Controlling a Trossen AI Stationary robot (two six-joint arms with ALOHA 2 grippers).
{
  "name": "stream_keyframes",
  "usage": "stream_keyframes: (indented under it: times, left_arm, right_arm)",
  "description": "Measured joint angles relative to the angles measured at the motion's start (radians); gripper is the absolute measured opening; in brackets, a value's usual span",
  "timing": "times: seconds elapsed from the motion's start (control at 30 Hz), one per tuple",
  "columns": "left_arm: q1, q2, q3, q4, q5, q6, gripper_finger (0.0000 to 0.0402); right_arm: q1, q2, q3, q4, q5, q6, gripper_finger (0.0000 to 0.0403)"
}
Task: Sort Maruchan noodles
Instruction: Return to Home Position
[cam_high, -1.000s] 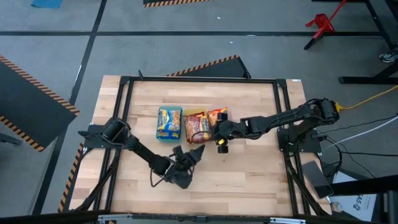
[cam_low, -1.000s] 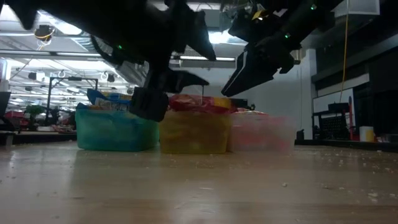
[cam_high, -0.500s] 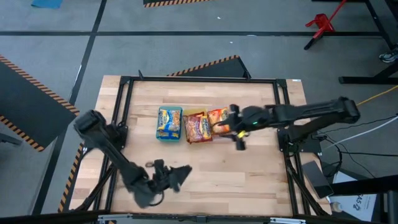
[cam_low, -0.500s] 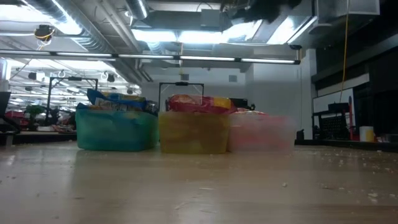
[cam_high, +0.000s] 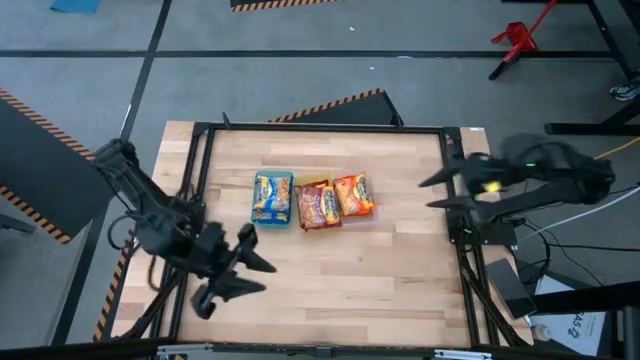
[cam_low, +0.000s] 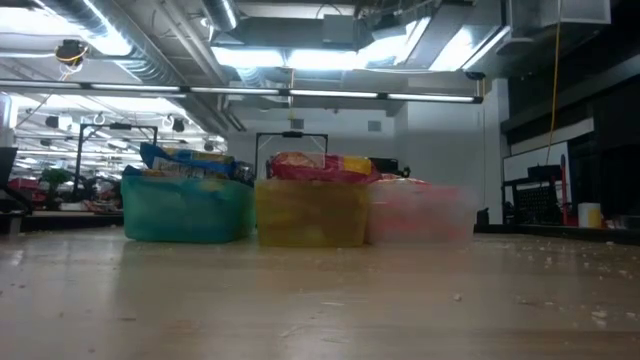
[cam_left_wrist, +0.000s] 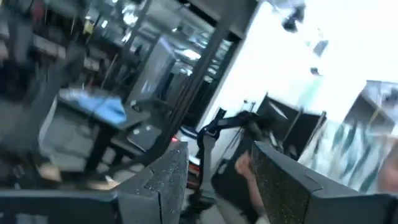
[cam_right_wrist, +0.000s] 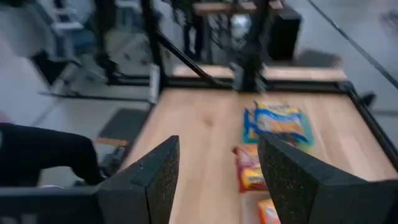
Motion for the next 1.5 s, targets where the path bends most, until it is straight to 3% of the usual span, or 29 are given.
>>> stream_keyframes:
  times: [0.1, 0.2, 0.33, 0.43, 0.63, 0.77, 0.93, 1.17, 1.37, 1.5]
  left_arm:
    - [-0.015, -0.063, 0.0, -0.123, 0.031, 0.192, 0.0171]
    - [0.011, -0.16, -0.001, -0.282, 0.097, 0.184, 0.0171]
    - [0.063, -0.259, -0.073, -0.338, 0.224, 0.201, 0.0171]
    - [0.095, -0.337, -0.207, -0.251, 0.304, 0.206, 0.0171]
    - [0.127, -0.476, -0.626, 0.145, 0.33, 0.144, 0.0171]
    - [0.128, -0.556, -0.867, 0.435, 0.33, 0.129, 0.0171]
    - [0.127, -0.642, -1.088, 0.655, 0.34, 0.114, 0.0171]
    - [0.127, -0.691, -1.087, 0.548, 0.394, 0.181, 0.0171]
    - [0.127, -0.69, -1.086, 0.433, 0.455, 0.213, 0.0171]
    - [0.127, -0.69, -1.086, 0.404, 0.455, 0.275, 0.0171]
  right_arm:
    - [0.0, -0.141, -0.067, 0.027, -0.006, 0.004, 0.0207]
    - [0.0, -0.314, -0.196, 0.143, 0.0, 0.034, 0.0207]
    - [0.0, -0.509, -0.416, 0.291, -0.037, 0.12, 0.0207]
    - [0.0, -0.629, -0.575, 0.39, -0.034, 0.197, 0.0207]
    - [0.0, -0.809, -0.834, 0.558, -0.031, 0.303, 0.0207]
    - [0.0, -0.809, -0.897, 0.57, -0.021, 0.325, 0.0207]
    - [0.0, -0.813, -0.933, 0.577, 0.019, 0.29, 0.0207]
    - [0.0, -0.813, -1.052, 0.611, 0.064, 0.292, 0.0207]
    - [0.0, -0.813, -1.255, 0.848, 0.048, 0.289, 0.0207]
    - [0.001, -0.803, -1.263, 0.804, 0.065, 0.304, 0.0207]
